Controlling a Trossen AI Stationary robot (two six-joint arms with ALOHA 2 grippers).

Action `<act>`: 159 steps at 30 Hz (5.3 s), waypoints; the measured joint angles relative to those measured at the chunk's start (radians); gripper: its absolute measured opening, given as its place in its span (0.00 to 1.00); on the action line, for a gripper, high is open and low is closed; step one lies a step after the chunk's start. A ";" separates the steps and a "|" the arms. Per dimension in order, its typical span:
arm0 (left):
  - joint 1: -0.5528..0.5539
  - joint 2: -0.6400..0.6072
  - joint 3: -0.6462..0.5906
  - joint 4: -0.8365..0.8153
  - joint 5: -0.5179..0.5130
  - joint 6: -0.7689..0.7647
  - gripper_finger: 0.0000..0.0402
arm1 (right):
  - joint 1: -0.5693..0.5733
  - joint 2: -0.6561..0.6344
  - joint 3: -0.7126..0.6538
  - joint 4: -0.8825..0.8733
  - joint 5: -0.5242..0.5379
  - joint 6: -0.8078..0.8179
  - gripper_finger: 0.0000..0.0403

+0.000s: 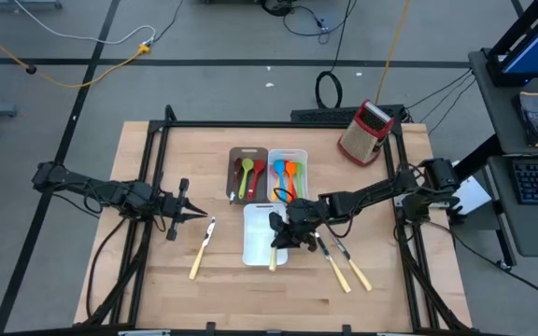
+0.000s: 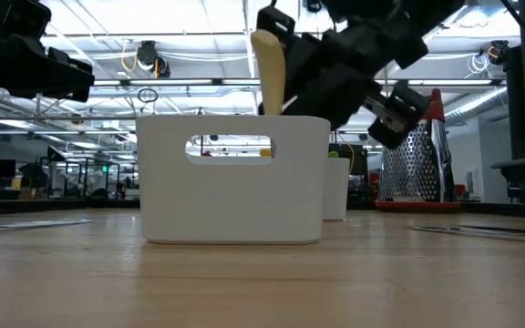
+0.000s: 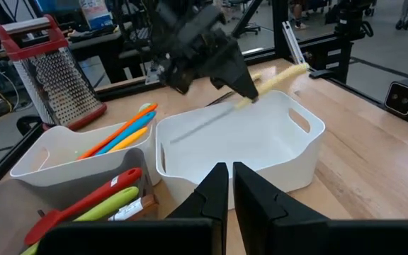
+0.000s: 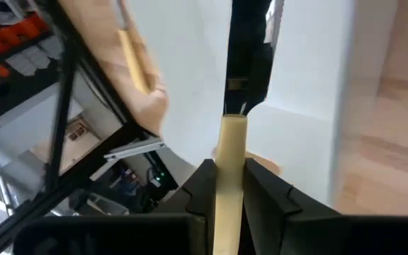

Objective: Pick & Place Kitchen Items
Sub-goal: Put the yellow knife into the bottom white bin

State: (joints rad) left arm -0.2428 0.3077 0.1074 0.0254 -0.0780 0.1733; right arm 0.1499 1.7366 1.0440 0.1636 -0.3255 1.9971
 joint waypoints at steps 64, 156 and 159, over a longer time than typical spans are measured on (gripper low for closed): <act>0.000 0.000 0.000 -0.007 -0.001 -0.028 0.07 | 0.305 -0.305 -0.001 -0.665 -0.121 0.033 0.02; 0.000 0.000 0.000 -0.057 -0.030 -0.100 0.07 | 0.442 -0.329 -0.496 -0.331 -0.089 0.187 0.17; 0.000 0.000 0.000 -0.057 -0.030 -0.100 0.07 | 0.442 -0.361 -0.495 -0.334 -0.009 0.200 0.17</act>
State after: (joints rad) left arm -0.2424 0.3075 0.1074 -0.0315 -0.1078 0.0733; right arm 0.5916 1.3754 0.5495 -0.1709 -0.3344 2.1972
